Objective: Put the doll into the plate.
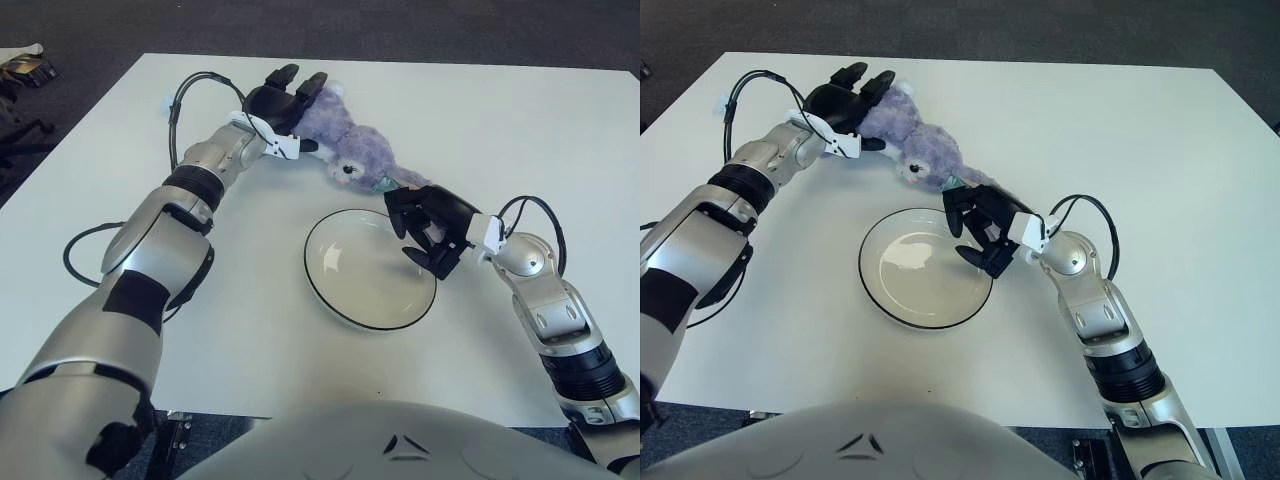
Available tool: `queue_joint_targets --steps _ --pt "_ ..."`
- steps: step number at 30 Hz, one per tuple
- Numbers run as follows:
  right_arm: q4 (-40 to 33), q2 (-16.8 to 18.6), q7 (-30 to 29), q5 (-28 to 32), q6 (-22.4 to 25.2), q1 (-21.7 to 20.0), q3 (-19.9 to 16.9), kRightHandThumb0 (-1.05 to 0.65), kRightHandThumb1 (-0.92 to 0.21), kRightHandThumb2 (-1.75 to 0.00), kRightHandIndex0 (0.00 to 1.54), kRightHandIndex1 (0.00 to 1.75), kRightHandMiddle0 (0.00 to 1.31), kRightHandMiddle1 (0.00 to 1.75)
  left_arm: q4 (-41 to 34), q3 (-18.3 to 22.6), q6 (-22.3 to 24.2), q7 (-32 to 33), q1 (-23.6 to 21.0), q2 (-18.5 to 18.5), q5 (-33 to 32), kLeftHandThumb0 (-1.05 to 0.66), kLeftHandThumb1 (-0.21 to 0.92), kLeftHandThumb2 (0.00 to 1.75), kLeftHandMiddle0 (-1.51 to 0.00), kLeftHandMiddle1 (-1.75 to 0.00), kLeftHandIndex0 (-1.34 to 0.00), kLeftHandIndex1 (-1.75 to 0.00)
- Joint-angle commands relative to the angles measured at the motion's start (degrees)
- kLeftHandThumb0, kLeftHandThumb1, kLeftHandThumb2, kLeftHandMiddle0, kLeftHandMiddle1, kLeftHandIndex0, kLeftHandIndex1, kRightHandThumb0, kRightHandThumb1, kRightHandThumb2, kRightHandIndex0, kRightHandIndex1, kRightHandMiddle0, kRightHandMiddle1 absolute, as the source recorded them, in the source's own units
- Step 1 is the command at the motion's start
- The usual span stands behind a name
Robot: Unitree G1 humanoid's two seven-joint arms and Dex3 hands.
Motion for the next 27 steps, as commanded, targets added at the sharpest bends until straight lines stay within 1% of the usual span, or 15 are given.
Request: queue_joint_targets --steps 1,2,3,4,7,10,12,16,20,27 --pt "-0.15 -0.77 1.74 0.4 1.99 1.16 0.98 -0.57 -0.11 -1.57 1.28 1.75 0.79 1.75 1.55 -0.98 -2.36 -3.87 -1.55 -0.04 0.06 -1.05 0.92 0.39 -0.02 -0.91 0.0 0.0" --pt "-0.32 -0.81 1.87 0.41 2.16 1.14 1.0 -0.57 -0.11 -1.57 1.28 1.75 0.79 1.75 1.95 -1.13 -3.02 -4.98 -1.78 -0.08 -0.01 -1.05 0.92 0.38 -0.01 -1.01 0.0 0.0" --pt "-0.44 -0.85 1.97 0.42 2.29 1.13 1.0 -0.57 -0.11 -1.57 1.28 1.75 0.79 1.75 2.26 -1.24 -3.48 -5.75 -1.96 -0.12 -0.06 -1.05 0.92 0.37 -0.01 -1.25 0.0 0.0" --pt "-0.55 -0.9 2.08 0.42 2.29 1.16 0.98 -0.57 -0.11 -1.56 1.28 1.75 0.79 1.75 2.95 -1.53 -3.68 -6.71 -2.26 -0.47 0.04 -1.05 0.92 0.36 0.0 -1.39 0.0 0.0" --pt "-0.79 -0.82 2.33 0.56 2.43 1.22 0.88 -0.57 -0.11 -1.56 1.28 1.75 0.78 1.75 4.59 -2.18 -3.96 -8.64 -2.91 -1.21 0.3 -1.05 0.92 0.33 0.0 -1.63 0.0 0.0" --pt "-1.16 -0.61 2.4 0.84 2.77 1.33 0.76 -0.57 -0.12 -1.55 1.28 1.75 0.78 1.75 5.65 -2.63 -4.22 -10.7 -3.49 -1.49 0.4 -1.05 0.92 0.3 -0.02 -1.71 0.0 0.0" --pt "-1.39 -0.55 2.36 0.92 2.95 1.42 0.7 -0.56 -0.12 -1.55 1.28 1.75 0.78 1.75 6.01 -2.88 -4.31 -11.69 -3.78 -1.59 0.37 -1.05 0.92 0.29 -0.03 -1.73 0.0 0.0" --pt "-2.2 -0.29 2.19 1.26 3.64 1.65 0.62 -0.56 -0.13 -1.55 1.27 1.75 0.77 1.75 7.03 -3.68 -4.07 -14.15 -4.42 -2.08 0.62 -1.05 0.92 0.25 -0.12 -1.74 0.0 0.0" --pt "-2.59 -0.33 2.09 1.35 3.91 1.75 0.66 -0.56 -0.13 -1.55 1.27 1.75 0.77 1.75 7.61 -3.89 -3.57 -14.94 -4.47 -2.64 0.33 -1.05 0.91 0.23 -0.2 -1.75 0.0 0.0" --pt "-2.66 -0.69 2.26 1.11 3.39 1.71 0.82 -0.56 -0.12 -1.55 1.27 1.75 0.77 1.75 7.93 -4.12 -2.35 -14.53 -4.13 -3.04 0.35 -1.05 0.91 0.2 -0.24 -1.75 0.0 0.0"
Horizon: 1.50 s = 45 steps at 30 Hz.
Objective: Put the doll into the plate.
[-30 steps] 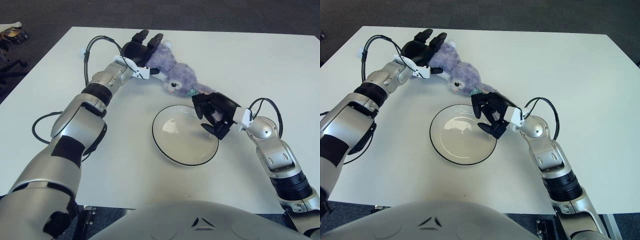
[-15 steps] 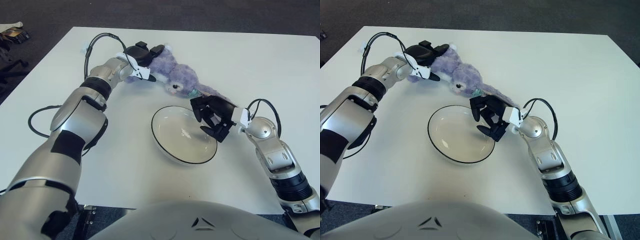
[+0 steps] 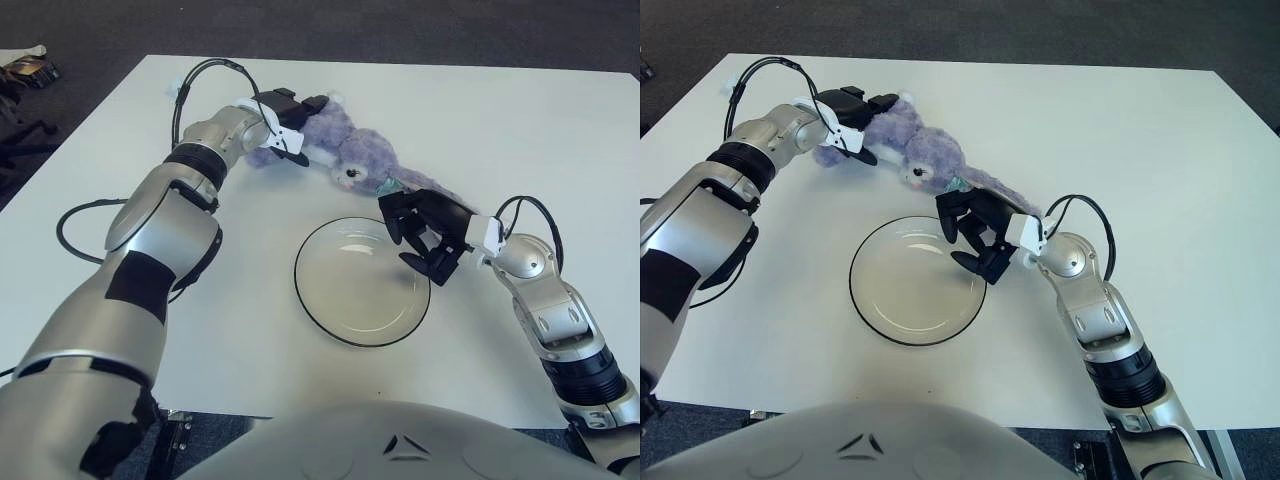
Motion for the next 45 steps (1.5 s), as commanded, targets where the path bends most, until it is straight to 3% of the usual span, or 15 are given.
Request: queue_joint_targets --steps 1,6,9,16,17,19,21,25,28,31,38,45 --pt "0.65 -0.83 1.25 0.32 0.89 1.5 0.63 -0.56 -0.12 -1.55 1.27 1.75 0.77 1.75 1.22 -1.47 0.89 -1.28 2.25 -1.5 1.0 -1.05 0.91 0.2 -0.26 -1.75 -0.01 0.0" --pt "0.0 -0.96 1.48 0.46 1.6 1.57 0.63 -0.56 -0.12 -1.55 1.27 1.75 0.78 1.75 1.66 -1.38 3.22 0.32 2.91 -1.99 0.82 -1.05 0.91 0.16 -0.3 -1.75 -0.01 -0.08" --pt "-0.37 -0.93 1.58 0.7 2.3 1.65 0.56 -0.56 -0.12 -1.56 1.27 1.75 0.78 1.75 1.85 -0.51 4.55 1.94 3.6 -2.41 -0.07 -0.96 0.87 0.12 -0.33 -1.75 0.0 -0.23" --pt "-1.03 -0.72 1.6 1.46 3.91 1.79 0.3 -0.56 -0.12 -1.56 1.29 1.75 0.78 1.75 1.8 1.46 6.66 5.86 5.09 -3.23 -2.12 -0.78 0.79 0.1 -0.39 -1.75 0.0 -0.31" --pt "-1.08 -0.73 1.6 1.51 4.01 1.79 0.3 -0.56 -0.12 -1.55 1.29 1.75 0.78 1.75 1.8 1.51 6.87 6.15 5.18 -3.29 -2.21 -0.74 0.76 0.14 -0.41 -1.74 0.0 -0.31" --pt "-1.18 -0.75 1.61 1.63 4.28 1.78 0.3 -0.56 -0.12 -1.55 1.29 1.75 0.77 1.75 1.83 1.7 7.74 7.01 5.35 -3.54 -2.39 -0.63 0.5 0.54 -0.45 -1.72 0.0 -0.34" --pt "-1.3 -0.78 1.61 1.78 4.56 1.76 0.31 -0.56 -0.12 -1.55 1.29 1.75 0.77 1.75 1.87 1.9 8.75 8.06 5.58 -3.87 -2.49 -0.55 0.37 0.74 -0.5 -1.69 0.0 -0.38" --pt "-1.74 -0.94 1.35 1.76 4.86 1.94 0.1 -0.56 -0.12 -1.55 1.29 1.75 0.77 1.75 1.85 2.22 10.13 9.21 5.81 -4.52 -2.64 -0.44 0.23 0.94 -0.58 -1.63 0.0 -0.48" --pt "-2.02 -1.22 0.91 1.12 4.68 2.04 -0.12 -0.56 -0.12 -1.55 1.3 1.75 0.77 1.75 1.81 2.28 10.72 9.6 5.87 -4.75 -2.71 0.17 0.29 1.02 -0.73 -1.47 0.0 -0.53" --pt "-1.99 -1.96 0.49 0.61 3.63 2.22 -1.52 -0.56 -0.12 -1.55 1.3 1.75 0.77 1.75 1.75 2.24 11.25 10.01 5.92 -4.96 -2.74 0.37 0.31 1.04 -0.78 -1.41 0.0 -0.56" --pt "-0.7 -2.67 0.3 4.05 1.38 3.43 -8.7 -0.56 -0.13 -1.54 1.28 1.75 0.77 1.75 1.47 2.45 11.23 10.91 6.16 -5.16 -3.2 0.46 0.3 1.06 -0.83 -1.37 0.0 -0.61" --pt "-4.63 0.33 -5.02 5.44 5.84 3.45 -14.39 -0.55 -0.14 -1.52 1.25 1.75 0.76 1.75 1.34 3.19 11.06 12.05 6.59 -5.31 -4.07 0.48 0.29 1.07 -0.86 -1.33 0.0 -0.69"
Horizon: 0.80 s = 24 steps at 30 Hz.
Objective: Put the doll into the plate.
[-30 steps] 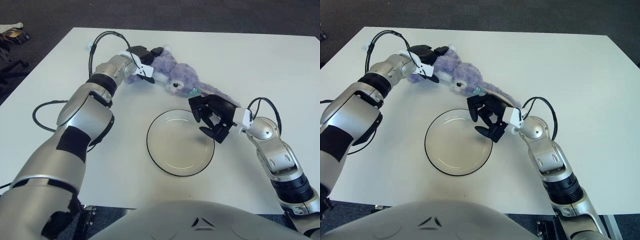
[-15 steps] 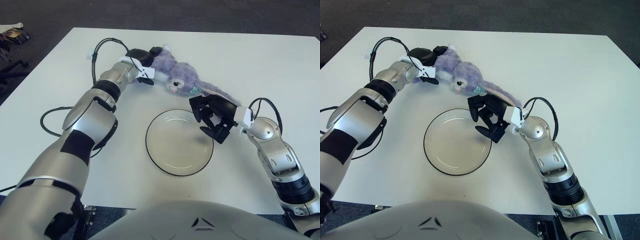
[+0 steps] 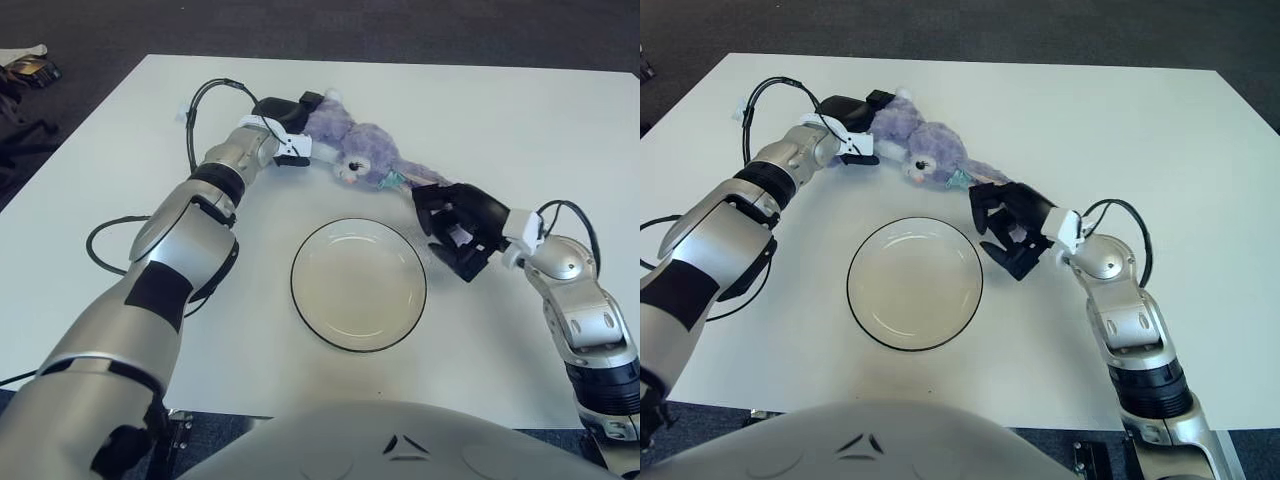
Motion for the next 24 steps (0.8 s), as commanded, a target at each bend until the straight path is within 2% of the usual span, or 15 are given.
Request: queue_joint_targets --steps 1,5,9,19,24 --pt "-2.58 2.35 -4.15 0.7 2.96 -0.52 -2.66 -0.55 -0.15 -1.52 1.25 1.75 0.75 1.75 0.52 0.12 0.18 -0.24 2.59 -0.75 -0.35 0.48 0.28 1.08 -0.87 -1.34 0.0 -0.71" --pt "-5.12 3.09 -7.48 0.12 7.03 -1.36 -4.99 -0.54 -0.17 -1.49 1.24 1.75 0.73 1.75 0.53 0.43 -0.11 0.12 2.78 -0.8 -0.72 0.5 0.24 1.15 -0.88 -1.36 0.0 -0.72" --pt "-6.25 4.0 -10.84 -1.6 8.86 -1.07 -5.88 -0.52 -0.2 -1.46 1.23 1.75 0.71 1.75 0.48 0.76 -0.49 0.13 2.91 -0.78 -1.08 0.51 0.22 1.18 -0.88 -1.38 0.0 -0.72" --pt "-6.46 5.34 -15.81 -3.61 7.46 -1.22 -6.86 -0.51 -0.22 -1.43 1.22 1.75 0.68 1.75 0.29 1.27 -1.62 0.46 3.06 -0.57 -1.45 0.52 0.18 1.25 -0.88 -1.42 0.0 -0.7" --pt "-7.03 5.33 -17.12 -3.73 8.84 -1.45 -8.47 -0.5 -0.24 -1.41 1.21 1.75 0.67 1.75 0.26 1.14 -1.88 0.72 3.05 -0.47 -1.54 0.52 0.18 1.27 -0.87 -1.44 0.0 -0.69"
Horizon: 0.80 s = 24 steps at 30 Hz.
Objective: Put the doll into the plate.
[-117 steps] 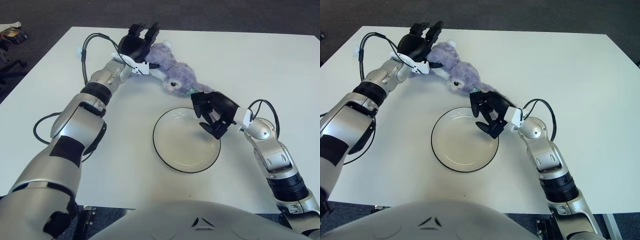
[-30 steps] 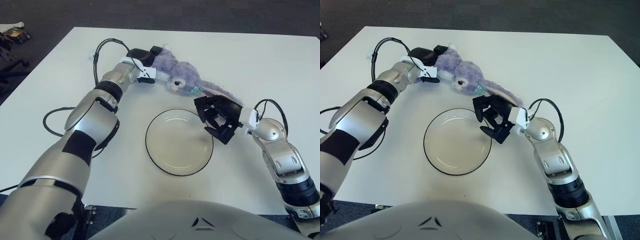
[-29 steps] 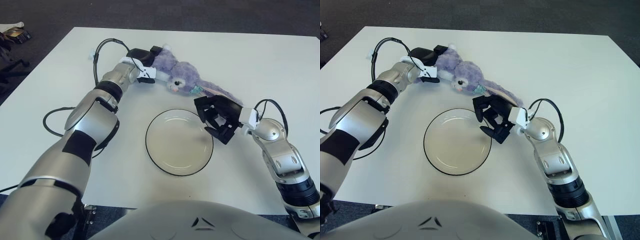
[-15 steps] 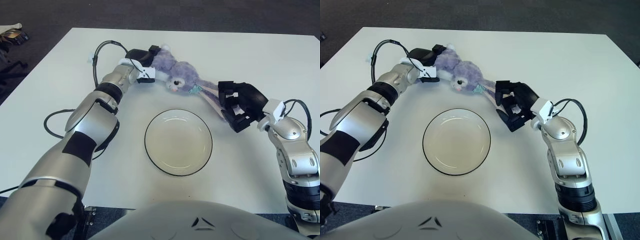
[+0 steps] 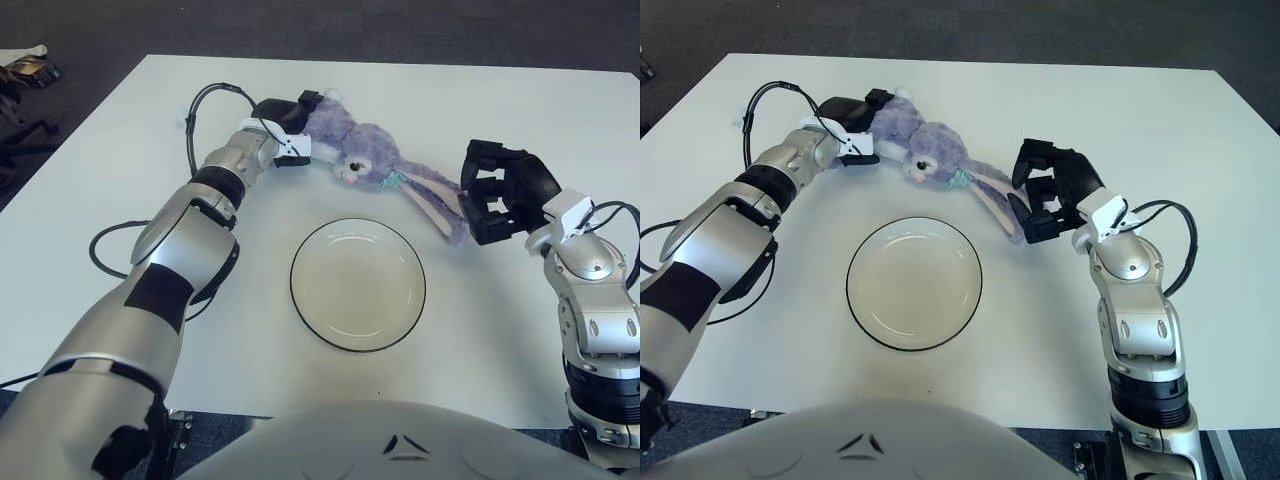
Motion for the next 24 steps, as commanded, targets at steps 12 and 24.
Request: queue_joint_targets --steps 12,24 --pt "-2.48 1.27 -2.35 2.07 3.66 -0.77 -5.88 -0.48 -0.27 -1.37 1.18 1.75 0.64 1.75 -0.28 0.13 -1.98 1.93 3.01 -0.32 -0.3 0.54 0.14 1.33 -0.89 -1.46 0.0 -1.13" --pt "-5.24 0.23 -2.22 4.88 11.41 -2.87 -10.82 -0.51 -0.22 -1.43 1.18 1.75 0.69 1.75 -0.45 -0.38 -2.05 4.78 3.44 -0.32 0.08 0.54 0.12 1.37 -0.88 -1.5 -0.13 -1.72"
